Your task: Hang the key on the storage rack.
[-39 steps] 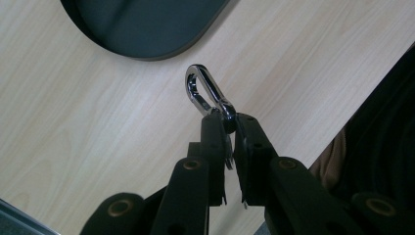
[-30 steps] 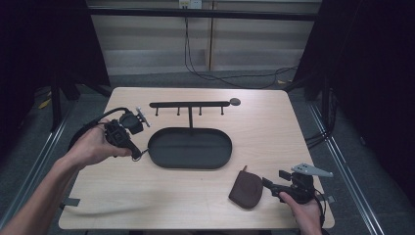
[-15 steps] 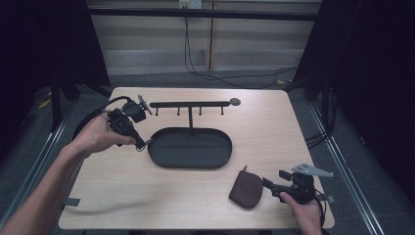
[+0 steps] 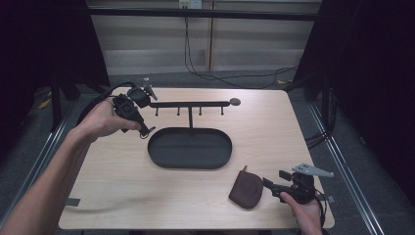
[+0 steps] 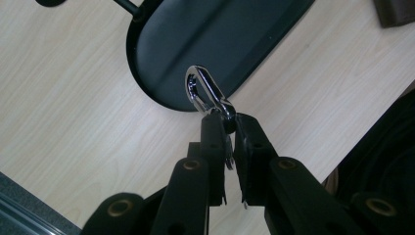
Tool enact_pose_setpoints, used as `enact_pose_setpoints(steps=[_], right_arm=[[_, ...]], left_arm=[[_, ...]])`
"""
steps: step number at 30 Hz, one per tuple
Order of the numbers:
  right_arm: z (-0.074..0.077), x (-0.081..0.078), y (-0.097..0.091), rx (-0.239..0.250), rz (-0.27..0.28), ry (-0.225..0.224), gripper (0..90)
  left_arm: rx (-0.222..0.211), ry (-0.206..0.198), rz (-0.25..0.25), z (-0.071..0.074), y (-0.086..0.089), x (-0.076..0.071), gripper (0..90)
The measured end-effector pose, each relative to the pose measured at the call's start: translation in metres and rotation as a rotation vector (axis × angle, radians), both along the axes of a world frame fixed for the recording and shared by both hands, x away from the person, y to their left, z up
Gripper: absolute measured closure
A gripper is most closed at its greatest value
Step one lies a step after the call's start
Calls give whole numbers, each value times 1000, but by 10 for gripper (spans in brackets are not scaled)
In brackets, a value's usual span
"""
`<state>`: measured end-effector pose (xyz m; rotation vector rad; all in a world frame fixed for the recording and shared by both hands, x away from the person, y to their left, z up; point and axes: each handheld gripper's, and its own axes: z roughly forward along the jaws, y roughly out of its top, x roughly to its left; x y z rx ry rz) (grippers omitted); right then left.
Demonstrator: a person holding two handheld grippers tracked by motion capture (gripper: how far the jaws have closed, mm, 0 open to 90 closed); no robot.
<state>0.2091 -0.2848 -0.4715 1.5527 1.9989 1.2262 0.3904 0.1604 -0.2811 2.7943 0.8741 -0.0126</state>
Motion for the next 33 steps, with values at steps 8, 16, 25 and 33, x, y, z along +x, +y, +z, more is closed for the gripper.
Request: enact_pose_setpoints(steps=[8,16,25,33], right_arm=[[0,0,0,9,6,1,220],[0,0,0,8,5,-1,220],[0,0,-1,12,7,1,221],[0,0,-1,12,8,0,220]], left_arm=[[5,-4,24,2,-5,15,835],[-4,-18,37,8,-11,25,835],[-24,-37,74,9,-11,37,835],[14,-50,106,4,-10,45,834]])
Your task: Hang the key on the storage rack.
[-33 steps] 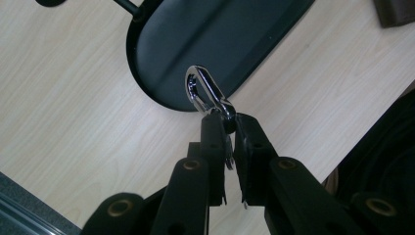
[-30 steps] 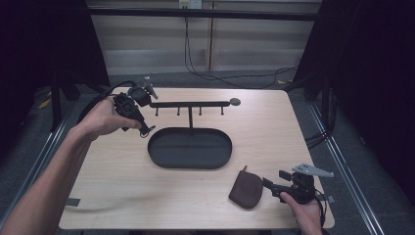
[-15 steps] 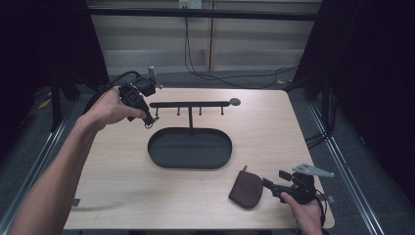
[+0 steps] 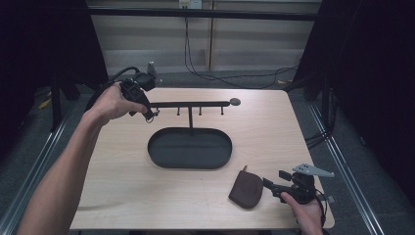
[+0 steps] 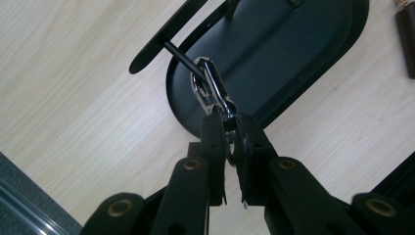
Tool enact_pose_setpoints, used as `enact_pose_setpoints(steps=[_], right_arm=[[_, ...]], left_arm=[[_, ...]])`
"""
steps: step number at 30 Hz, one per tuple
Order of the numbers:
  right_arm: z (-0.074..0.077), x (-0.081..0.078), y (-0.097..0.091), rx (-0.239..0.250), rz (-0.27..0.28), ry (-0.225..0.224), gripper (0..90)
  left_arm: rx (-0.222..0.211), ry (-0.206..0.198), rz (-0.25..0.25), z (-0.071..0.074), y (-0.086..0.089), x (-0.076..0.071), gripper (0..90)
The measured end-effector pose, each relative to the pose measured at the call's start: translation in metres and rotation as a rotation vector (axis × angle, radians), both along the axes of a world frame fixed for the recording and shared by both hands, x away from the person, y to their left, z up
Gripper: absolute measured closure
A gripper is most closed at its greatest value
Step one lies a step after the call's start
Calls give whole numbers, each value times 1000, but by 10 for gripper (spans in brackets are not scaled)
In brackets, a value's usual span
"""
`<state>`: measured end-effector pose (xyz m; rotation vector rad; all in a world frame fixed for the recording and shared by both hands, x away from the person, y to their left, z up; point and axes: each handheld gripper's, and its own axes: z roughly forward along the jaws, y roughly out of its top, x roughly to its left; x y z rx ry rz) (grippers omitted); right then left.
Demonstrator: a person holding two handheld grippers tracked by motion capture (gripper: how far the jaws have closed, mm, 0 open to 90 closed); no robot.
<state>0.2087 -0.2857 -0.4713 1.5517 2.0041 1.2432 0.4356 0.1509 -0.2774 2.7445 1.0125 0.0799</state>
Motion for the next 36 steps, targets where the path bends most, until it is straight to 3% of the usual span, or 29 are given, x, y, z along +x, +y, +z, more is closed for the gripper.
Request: enact_pose_setpoints(steps=[5,19,31,36], right_arm=[[0,0,0,3,-1,0,220],[0,0,0,2,-2,1,220],[0,1,0,5,-2,3,219],[0,1,1,3,0,4,219]], left_arm=[[46,-9,20,-10,0,3,833],[36,-1,36,-19,7,1,789],[34,5,17,-23,12,-7,763],[17,22,29,-24,17,-15,697]])
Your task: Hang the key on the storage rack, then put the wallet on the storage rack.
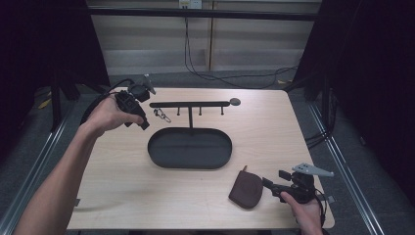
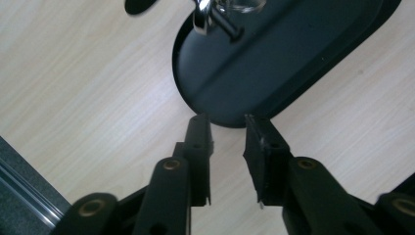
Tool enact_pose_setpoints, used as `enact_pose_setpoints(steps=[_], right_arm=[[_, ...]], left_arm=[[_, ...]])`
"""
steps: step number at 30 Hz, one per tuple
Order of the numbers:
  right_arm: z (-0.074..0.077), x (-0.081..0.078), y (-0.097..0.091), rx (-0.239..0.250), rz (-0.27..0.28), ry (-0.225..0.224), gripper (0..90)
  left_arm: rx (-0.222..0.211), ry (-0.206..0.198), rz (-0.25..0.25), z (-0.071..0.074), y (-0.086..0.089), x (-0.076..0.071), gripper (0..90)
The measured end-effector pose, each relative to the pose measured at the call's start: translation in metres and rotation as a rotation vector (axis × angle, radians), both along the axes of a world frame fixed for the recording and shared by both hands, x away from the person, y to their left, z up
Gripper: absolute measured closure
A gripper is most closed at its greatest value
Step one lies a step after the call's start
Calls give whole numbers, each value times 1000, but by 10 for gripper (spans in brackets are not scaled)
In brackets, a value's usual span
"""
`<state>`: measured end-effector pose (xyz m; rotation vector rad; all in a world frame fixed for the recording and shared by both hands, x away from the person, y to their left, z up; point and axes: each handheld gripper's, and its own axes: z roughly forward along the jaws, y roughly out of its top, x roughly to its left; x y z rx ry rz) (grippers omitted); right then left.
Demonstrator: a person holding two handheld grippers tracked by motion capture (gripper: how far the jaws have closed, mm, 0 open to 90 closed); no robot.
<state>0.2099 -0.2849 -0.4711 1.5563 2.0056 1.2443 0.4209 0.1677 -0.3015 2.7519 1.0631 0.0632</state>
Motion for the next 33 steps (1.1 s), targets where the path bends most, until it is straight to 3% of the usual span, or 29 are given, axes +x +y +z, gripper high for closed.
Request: enact_pose_setpoints(steps=[6,8,14,16,18,19,21,26,33], right_arm=[[0,-1,0,-4,9,-2,218],[0,-1,0,-4,11,-1,218],[0,0,0,-4,8,3,218],[0,0,0,-3,7,0,218],[0,0,0,-4,3,1,218],[0,0,0,-6,4,4,218],[0,0,0,-7,3,1,218],[-1,2,0,-9,2,9,218],[0,1,1,-11,1,7,214]], left_arm=[[-41,-8,24,-2,9,-11,648],[-41,-22,46,-6,11,-15,573],[-81,-43,40,-18,14,-29,486],[-95,-59,60,-22,16,-34,458],[-89,-100,107,-26,17,-38,443],[-83,-104,102,-27,18,-40,439],[-137,-110,100,-31,21,-47,400],[-158,-134,84,-37,28,-61,312],[-269,-165,74,-46,43,-80,233]])
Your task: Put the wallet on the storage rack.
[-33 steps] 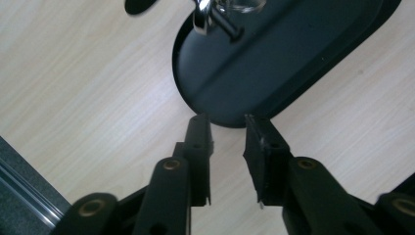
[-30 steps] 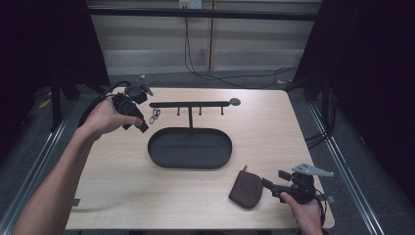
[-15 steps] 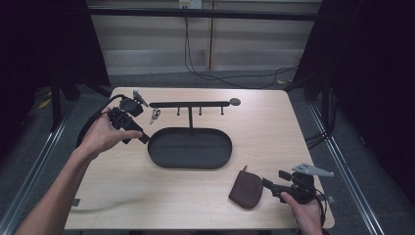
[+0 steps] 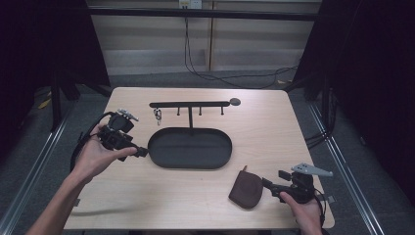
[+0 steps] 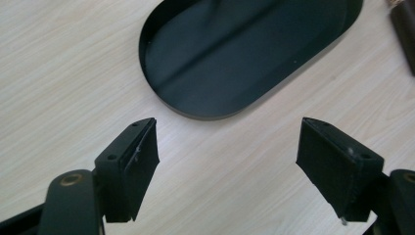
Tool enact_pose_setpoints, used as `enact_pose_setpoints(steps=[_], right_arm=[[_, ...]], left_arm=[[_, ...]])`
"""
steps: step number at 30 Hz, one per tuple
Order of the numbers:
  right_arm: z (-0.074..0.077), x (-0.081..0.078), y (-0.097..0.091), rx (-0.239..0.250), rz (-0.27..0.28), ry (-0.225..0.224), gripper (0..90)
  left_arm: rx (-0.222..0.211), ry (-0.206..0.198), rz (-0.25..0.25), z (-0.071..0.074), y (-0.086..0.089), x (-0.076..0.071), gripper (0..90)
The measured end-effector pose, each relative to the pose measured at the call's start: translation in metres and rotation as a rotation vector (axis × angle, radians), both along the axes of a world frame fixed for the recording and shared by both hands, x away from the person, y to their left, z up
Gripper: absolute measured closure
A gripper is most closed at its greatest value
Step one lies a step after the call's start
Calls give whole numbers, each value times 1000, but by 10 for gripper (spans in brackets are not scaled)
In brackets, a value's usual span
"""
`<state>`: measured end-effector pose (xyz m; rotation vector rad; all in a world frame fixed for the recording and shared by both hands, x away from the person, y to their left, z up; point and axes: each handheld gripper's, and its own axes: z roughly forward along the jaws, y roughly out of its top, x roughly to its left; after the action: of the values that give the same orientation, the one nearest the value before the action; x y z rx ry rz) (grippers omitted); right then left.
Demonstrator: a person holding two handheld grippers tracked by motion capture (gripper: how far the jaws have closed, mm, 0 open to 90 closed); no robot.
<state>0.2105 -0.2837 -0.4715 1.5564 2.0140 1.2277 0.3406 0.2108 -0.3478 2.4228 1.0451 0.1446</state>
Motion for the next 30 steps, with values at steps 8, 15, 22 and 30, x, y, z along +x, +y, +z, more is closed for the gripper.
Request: enact_pose_setpoints(steps=[8,15,22,30], right_arm=[[-1,0,0,-8,14,10,202],[-3,2,6,-41,35,37,189],[1,1,8,-39,56,37,208],[6,-2,15,-17,110,66,254]], left_arm=[[-69,-30,30,-25,13,-23,184],[-90,-68,64,-38,22,-42,180],[-86,-141,85,-53,27,-73,189],[-178,-129,67,-89,20,-92,195]])
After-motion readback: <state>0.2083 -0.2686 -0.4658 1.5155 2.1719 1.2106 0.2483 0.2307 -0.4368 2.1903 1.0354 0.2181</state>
